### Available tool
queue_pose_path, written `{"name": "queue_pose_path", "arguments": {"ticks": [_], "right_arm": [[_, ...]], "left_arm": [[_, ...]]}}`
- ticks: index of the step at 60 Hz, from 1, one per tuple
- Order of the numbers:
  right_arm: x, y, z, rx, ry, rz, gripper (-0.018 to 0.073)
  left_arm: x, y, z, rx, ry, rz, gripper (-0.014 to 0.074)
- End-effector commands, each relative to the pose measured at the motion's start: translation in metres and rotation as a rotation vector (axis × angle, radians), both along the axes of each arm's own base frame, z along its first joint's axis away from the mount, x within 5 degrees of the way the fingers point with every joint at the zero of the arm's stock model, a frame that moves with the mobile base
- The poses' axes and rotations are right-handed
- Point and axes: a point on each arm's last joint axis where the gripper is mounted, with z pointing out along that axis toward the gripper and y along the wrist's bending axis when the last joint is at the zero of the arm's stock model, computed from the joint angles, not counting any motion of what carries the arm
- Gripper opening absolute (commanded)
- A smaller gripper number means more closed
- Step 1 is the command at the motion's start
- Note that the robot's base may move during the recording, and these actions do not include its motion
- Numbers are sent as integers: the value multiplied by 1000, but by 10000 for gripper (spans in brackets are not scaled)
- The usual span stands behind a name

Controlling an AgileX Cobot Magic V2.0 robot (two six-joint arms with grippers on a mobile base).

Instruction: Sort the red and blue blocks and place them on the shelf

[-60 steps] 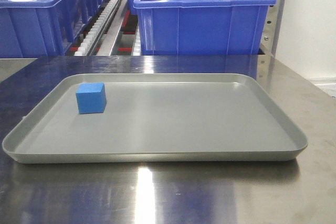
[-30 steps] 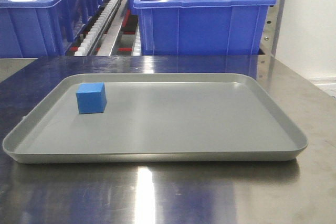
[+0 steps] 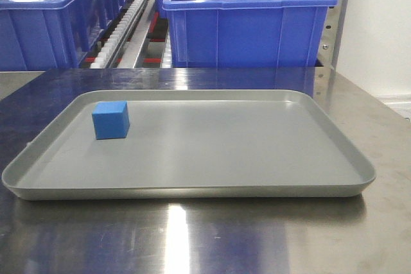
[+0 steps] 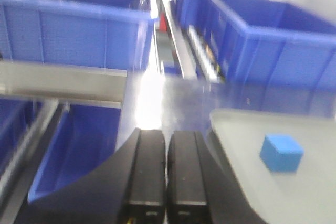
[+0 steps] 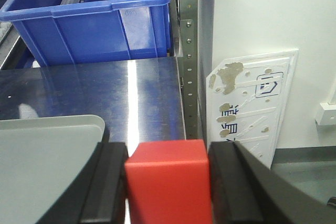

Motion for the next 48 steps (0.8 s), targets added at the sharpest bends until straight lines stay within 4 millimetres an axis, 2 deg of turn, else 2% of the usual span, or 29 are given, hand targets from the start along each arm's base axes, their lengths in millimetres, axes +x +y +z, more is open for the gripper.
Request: {"name": "queue_pose_path", "arguments": {"ticks": [1, 9, 17, 28, 48], "right_arm": [[1, -2, 18, -15, -114, -16, 55], [1, -2, 18, -15, -114, -16, 55], [1, -2, 18, -15, -114, -16, 55], [1, -2, 18, -15, -114, -16, 55], [0, -2, 17, -15, -113, -15, 55]], "left_arm": [[12, -3, 40, -13, -63, -23, 122], [46, -9, 83, 5, 11, -24, 122], [83, -14, 110, 23, 84, -21, 122], [110, -18, 115, 34, 150, -20, 122], [111, -18, 116, 15, 146, -20, 122]]}}
